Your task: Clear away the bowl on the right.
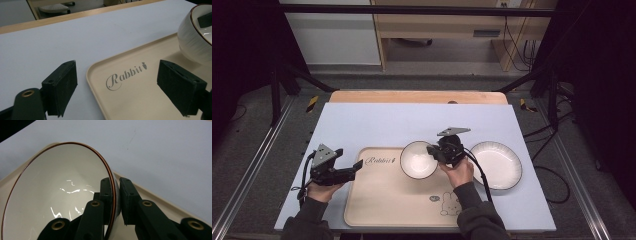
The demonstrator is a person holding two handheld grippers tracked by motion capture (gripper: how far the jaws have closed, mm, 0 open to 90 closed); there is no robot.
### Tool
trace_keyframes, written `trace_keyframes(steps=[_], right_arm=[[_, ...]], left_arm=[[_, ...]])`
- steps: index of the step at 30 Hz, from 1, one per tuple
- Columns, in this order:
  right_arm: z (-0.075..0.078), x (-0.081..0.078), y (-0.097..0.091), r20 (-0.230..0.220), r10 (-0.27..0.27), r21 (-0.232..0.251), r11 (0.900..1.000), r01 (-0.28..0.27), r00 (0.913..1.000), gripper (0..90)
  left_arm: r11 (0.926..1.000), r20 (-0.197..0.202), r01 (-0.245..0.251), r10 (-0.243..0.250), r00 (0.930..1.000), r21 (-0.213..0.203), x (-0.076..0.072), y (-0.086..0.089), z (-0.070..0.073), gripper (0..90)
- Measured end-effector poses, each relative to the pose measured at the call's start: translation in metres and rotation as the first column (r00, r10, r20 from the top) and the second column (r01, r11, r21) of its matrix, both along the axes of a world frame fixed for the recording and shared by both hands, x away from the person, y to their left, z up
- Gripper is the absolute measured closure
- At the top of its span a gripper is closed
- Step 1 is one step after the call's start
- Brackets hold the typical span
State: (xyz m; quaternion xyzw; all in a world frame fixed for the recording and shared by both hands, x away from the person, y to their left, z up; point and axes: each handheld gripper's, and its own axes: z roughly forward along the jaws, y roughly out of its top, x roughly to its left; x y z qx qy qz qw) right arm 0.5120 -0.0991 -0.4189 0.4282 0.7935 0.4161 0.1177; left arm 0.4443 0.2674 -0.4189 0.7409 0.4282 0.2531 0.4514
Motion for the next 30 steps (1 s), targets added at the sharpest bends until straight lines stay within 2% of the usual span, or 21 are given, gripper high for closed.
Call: trace_keyframes(steps=[19, 22, 27, 30], right_arm=[[-0.017, 0.006, 0.012, -0.050, 0.017, -0.048, 0.9986, -0.019, 0.9986, 81.2], [-0.018, 0.006, 0.012, -0.062, 0.010, -0.043, 0.9990, -0.013, 0.9980, 81.2], [-0.019, 0.007, 0.012, -0.062, 0.010, -0.044, 0.9989, -0.013, 0.9980, 81.3], [-0.021, 0.008, 0.012, -0.046, 0.015, -0.062, 0.9979, -0.018, 0.9988, 81.6]], left_arm=[[1.0000, 0.001, 0.002, -0.002, 1.0000, 0.000, 0.000, -0.001, 0.000, 16.1], [1.0000, 0.000, 0.003, -0.003, 1.0000, 0.001, 0.000, -0.001, -0.001, 16.2], [0.9999, -0.002, 0.007, -0.007, 1.0000, 0.008, 0.000, -0.002, -0.001, 16.1], [1.0000, -0.002, 0.006, -0.006, 1.0000, 0.007, 0.000, -0.002, -0.001, 16.2]])
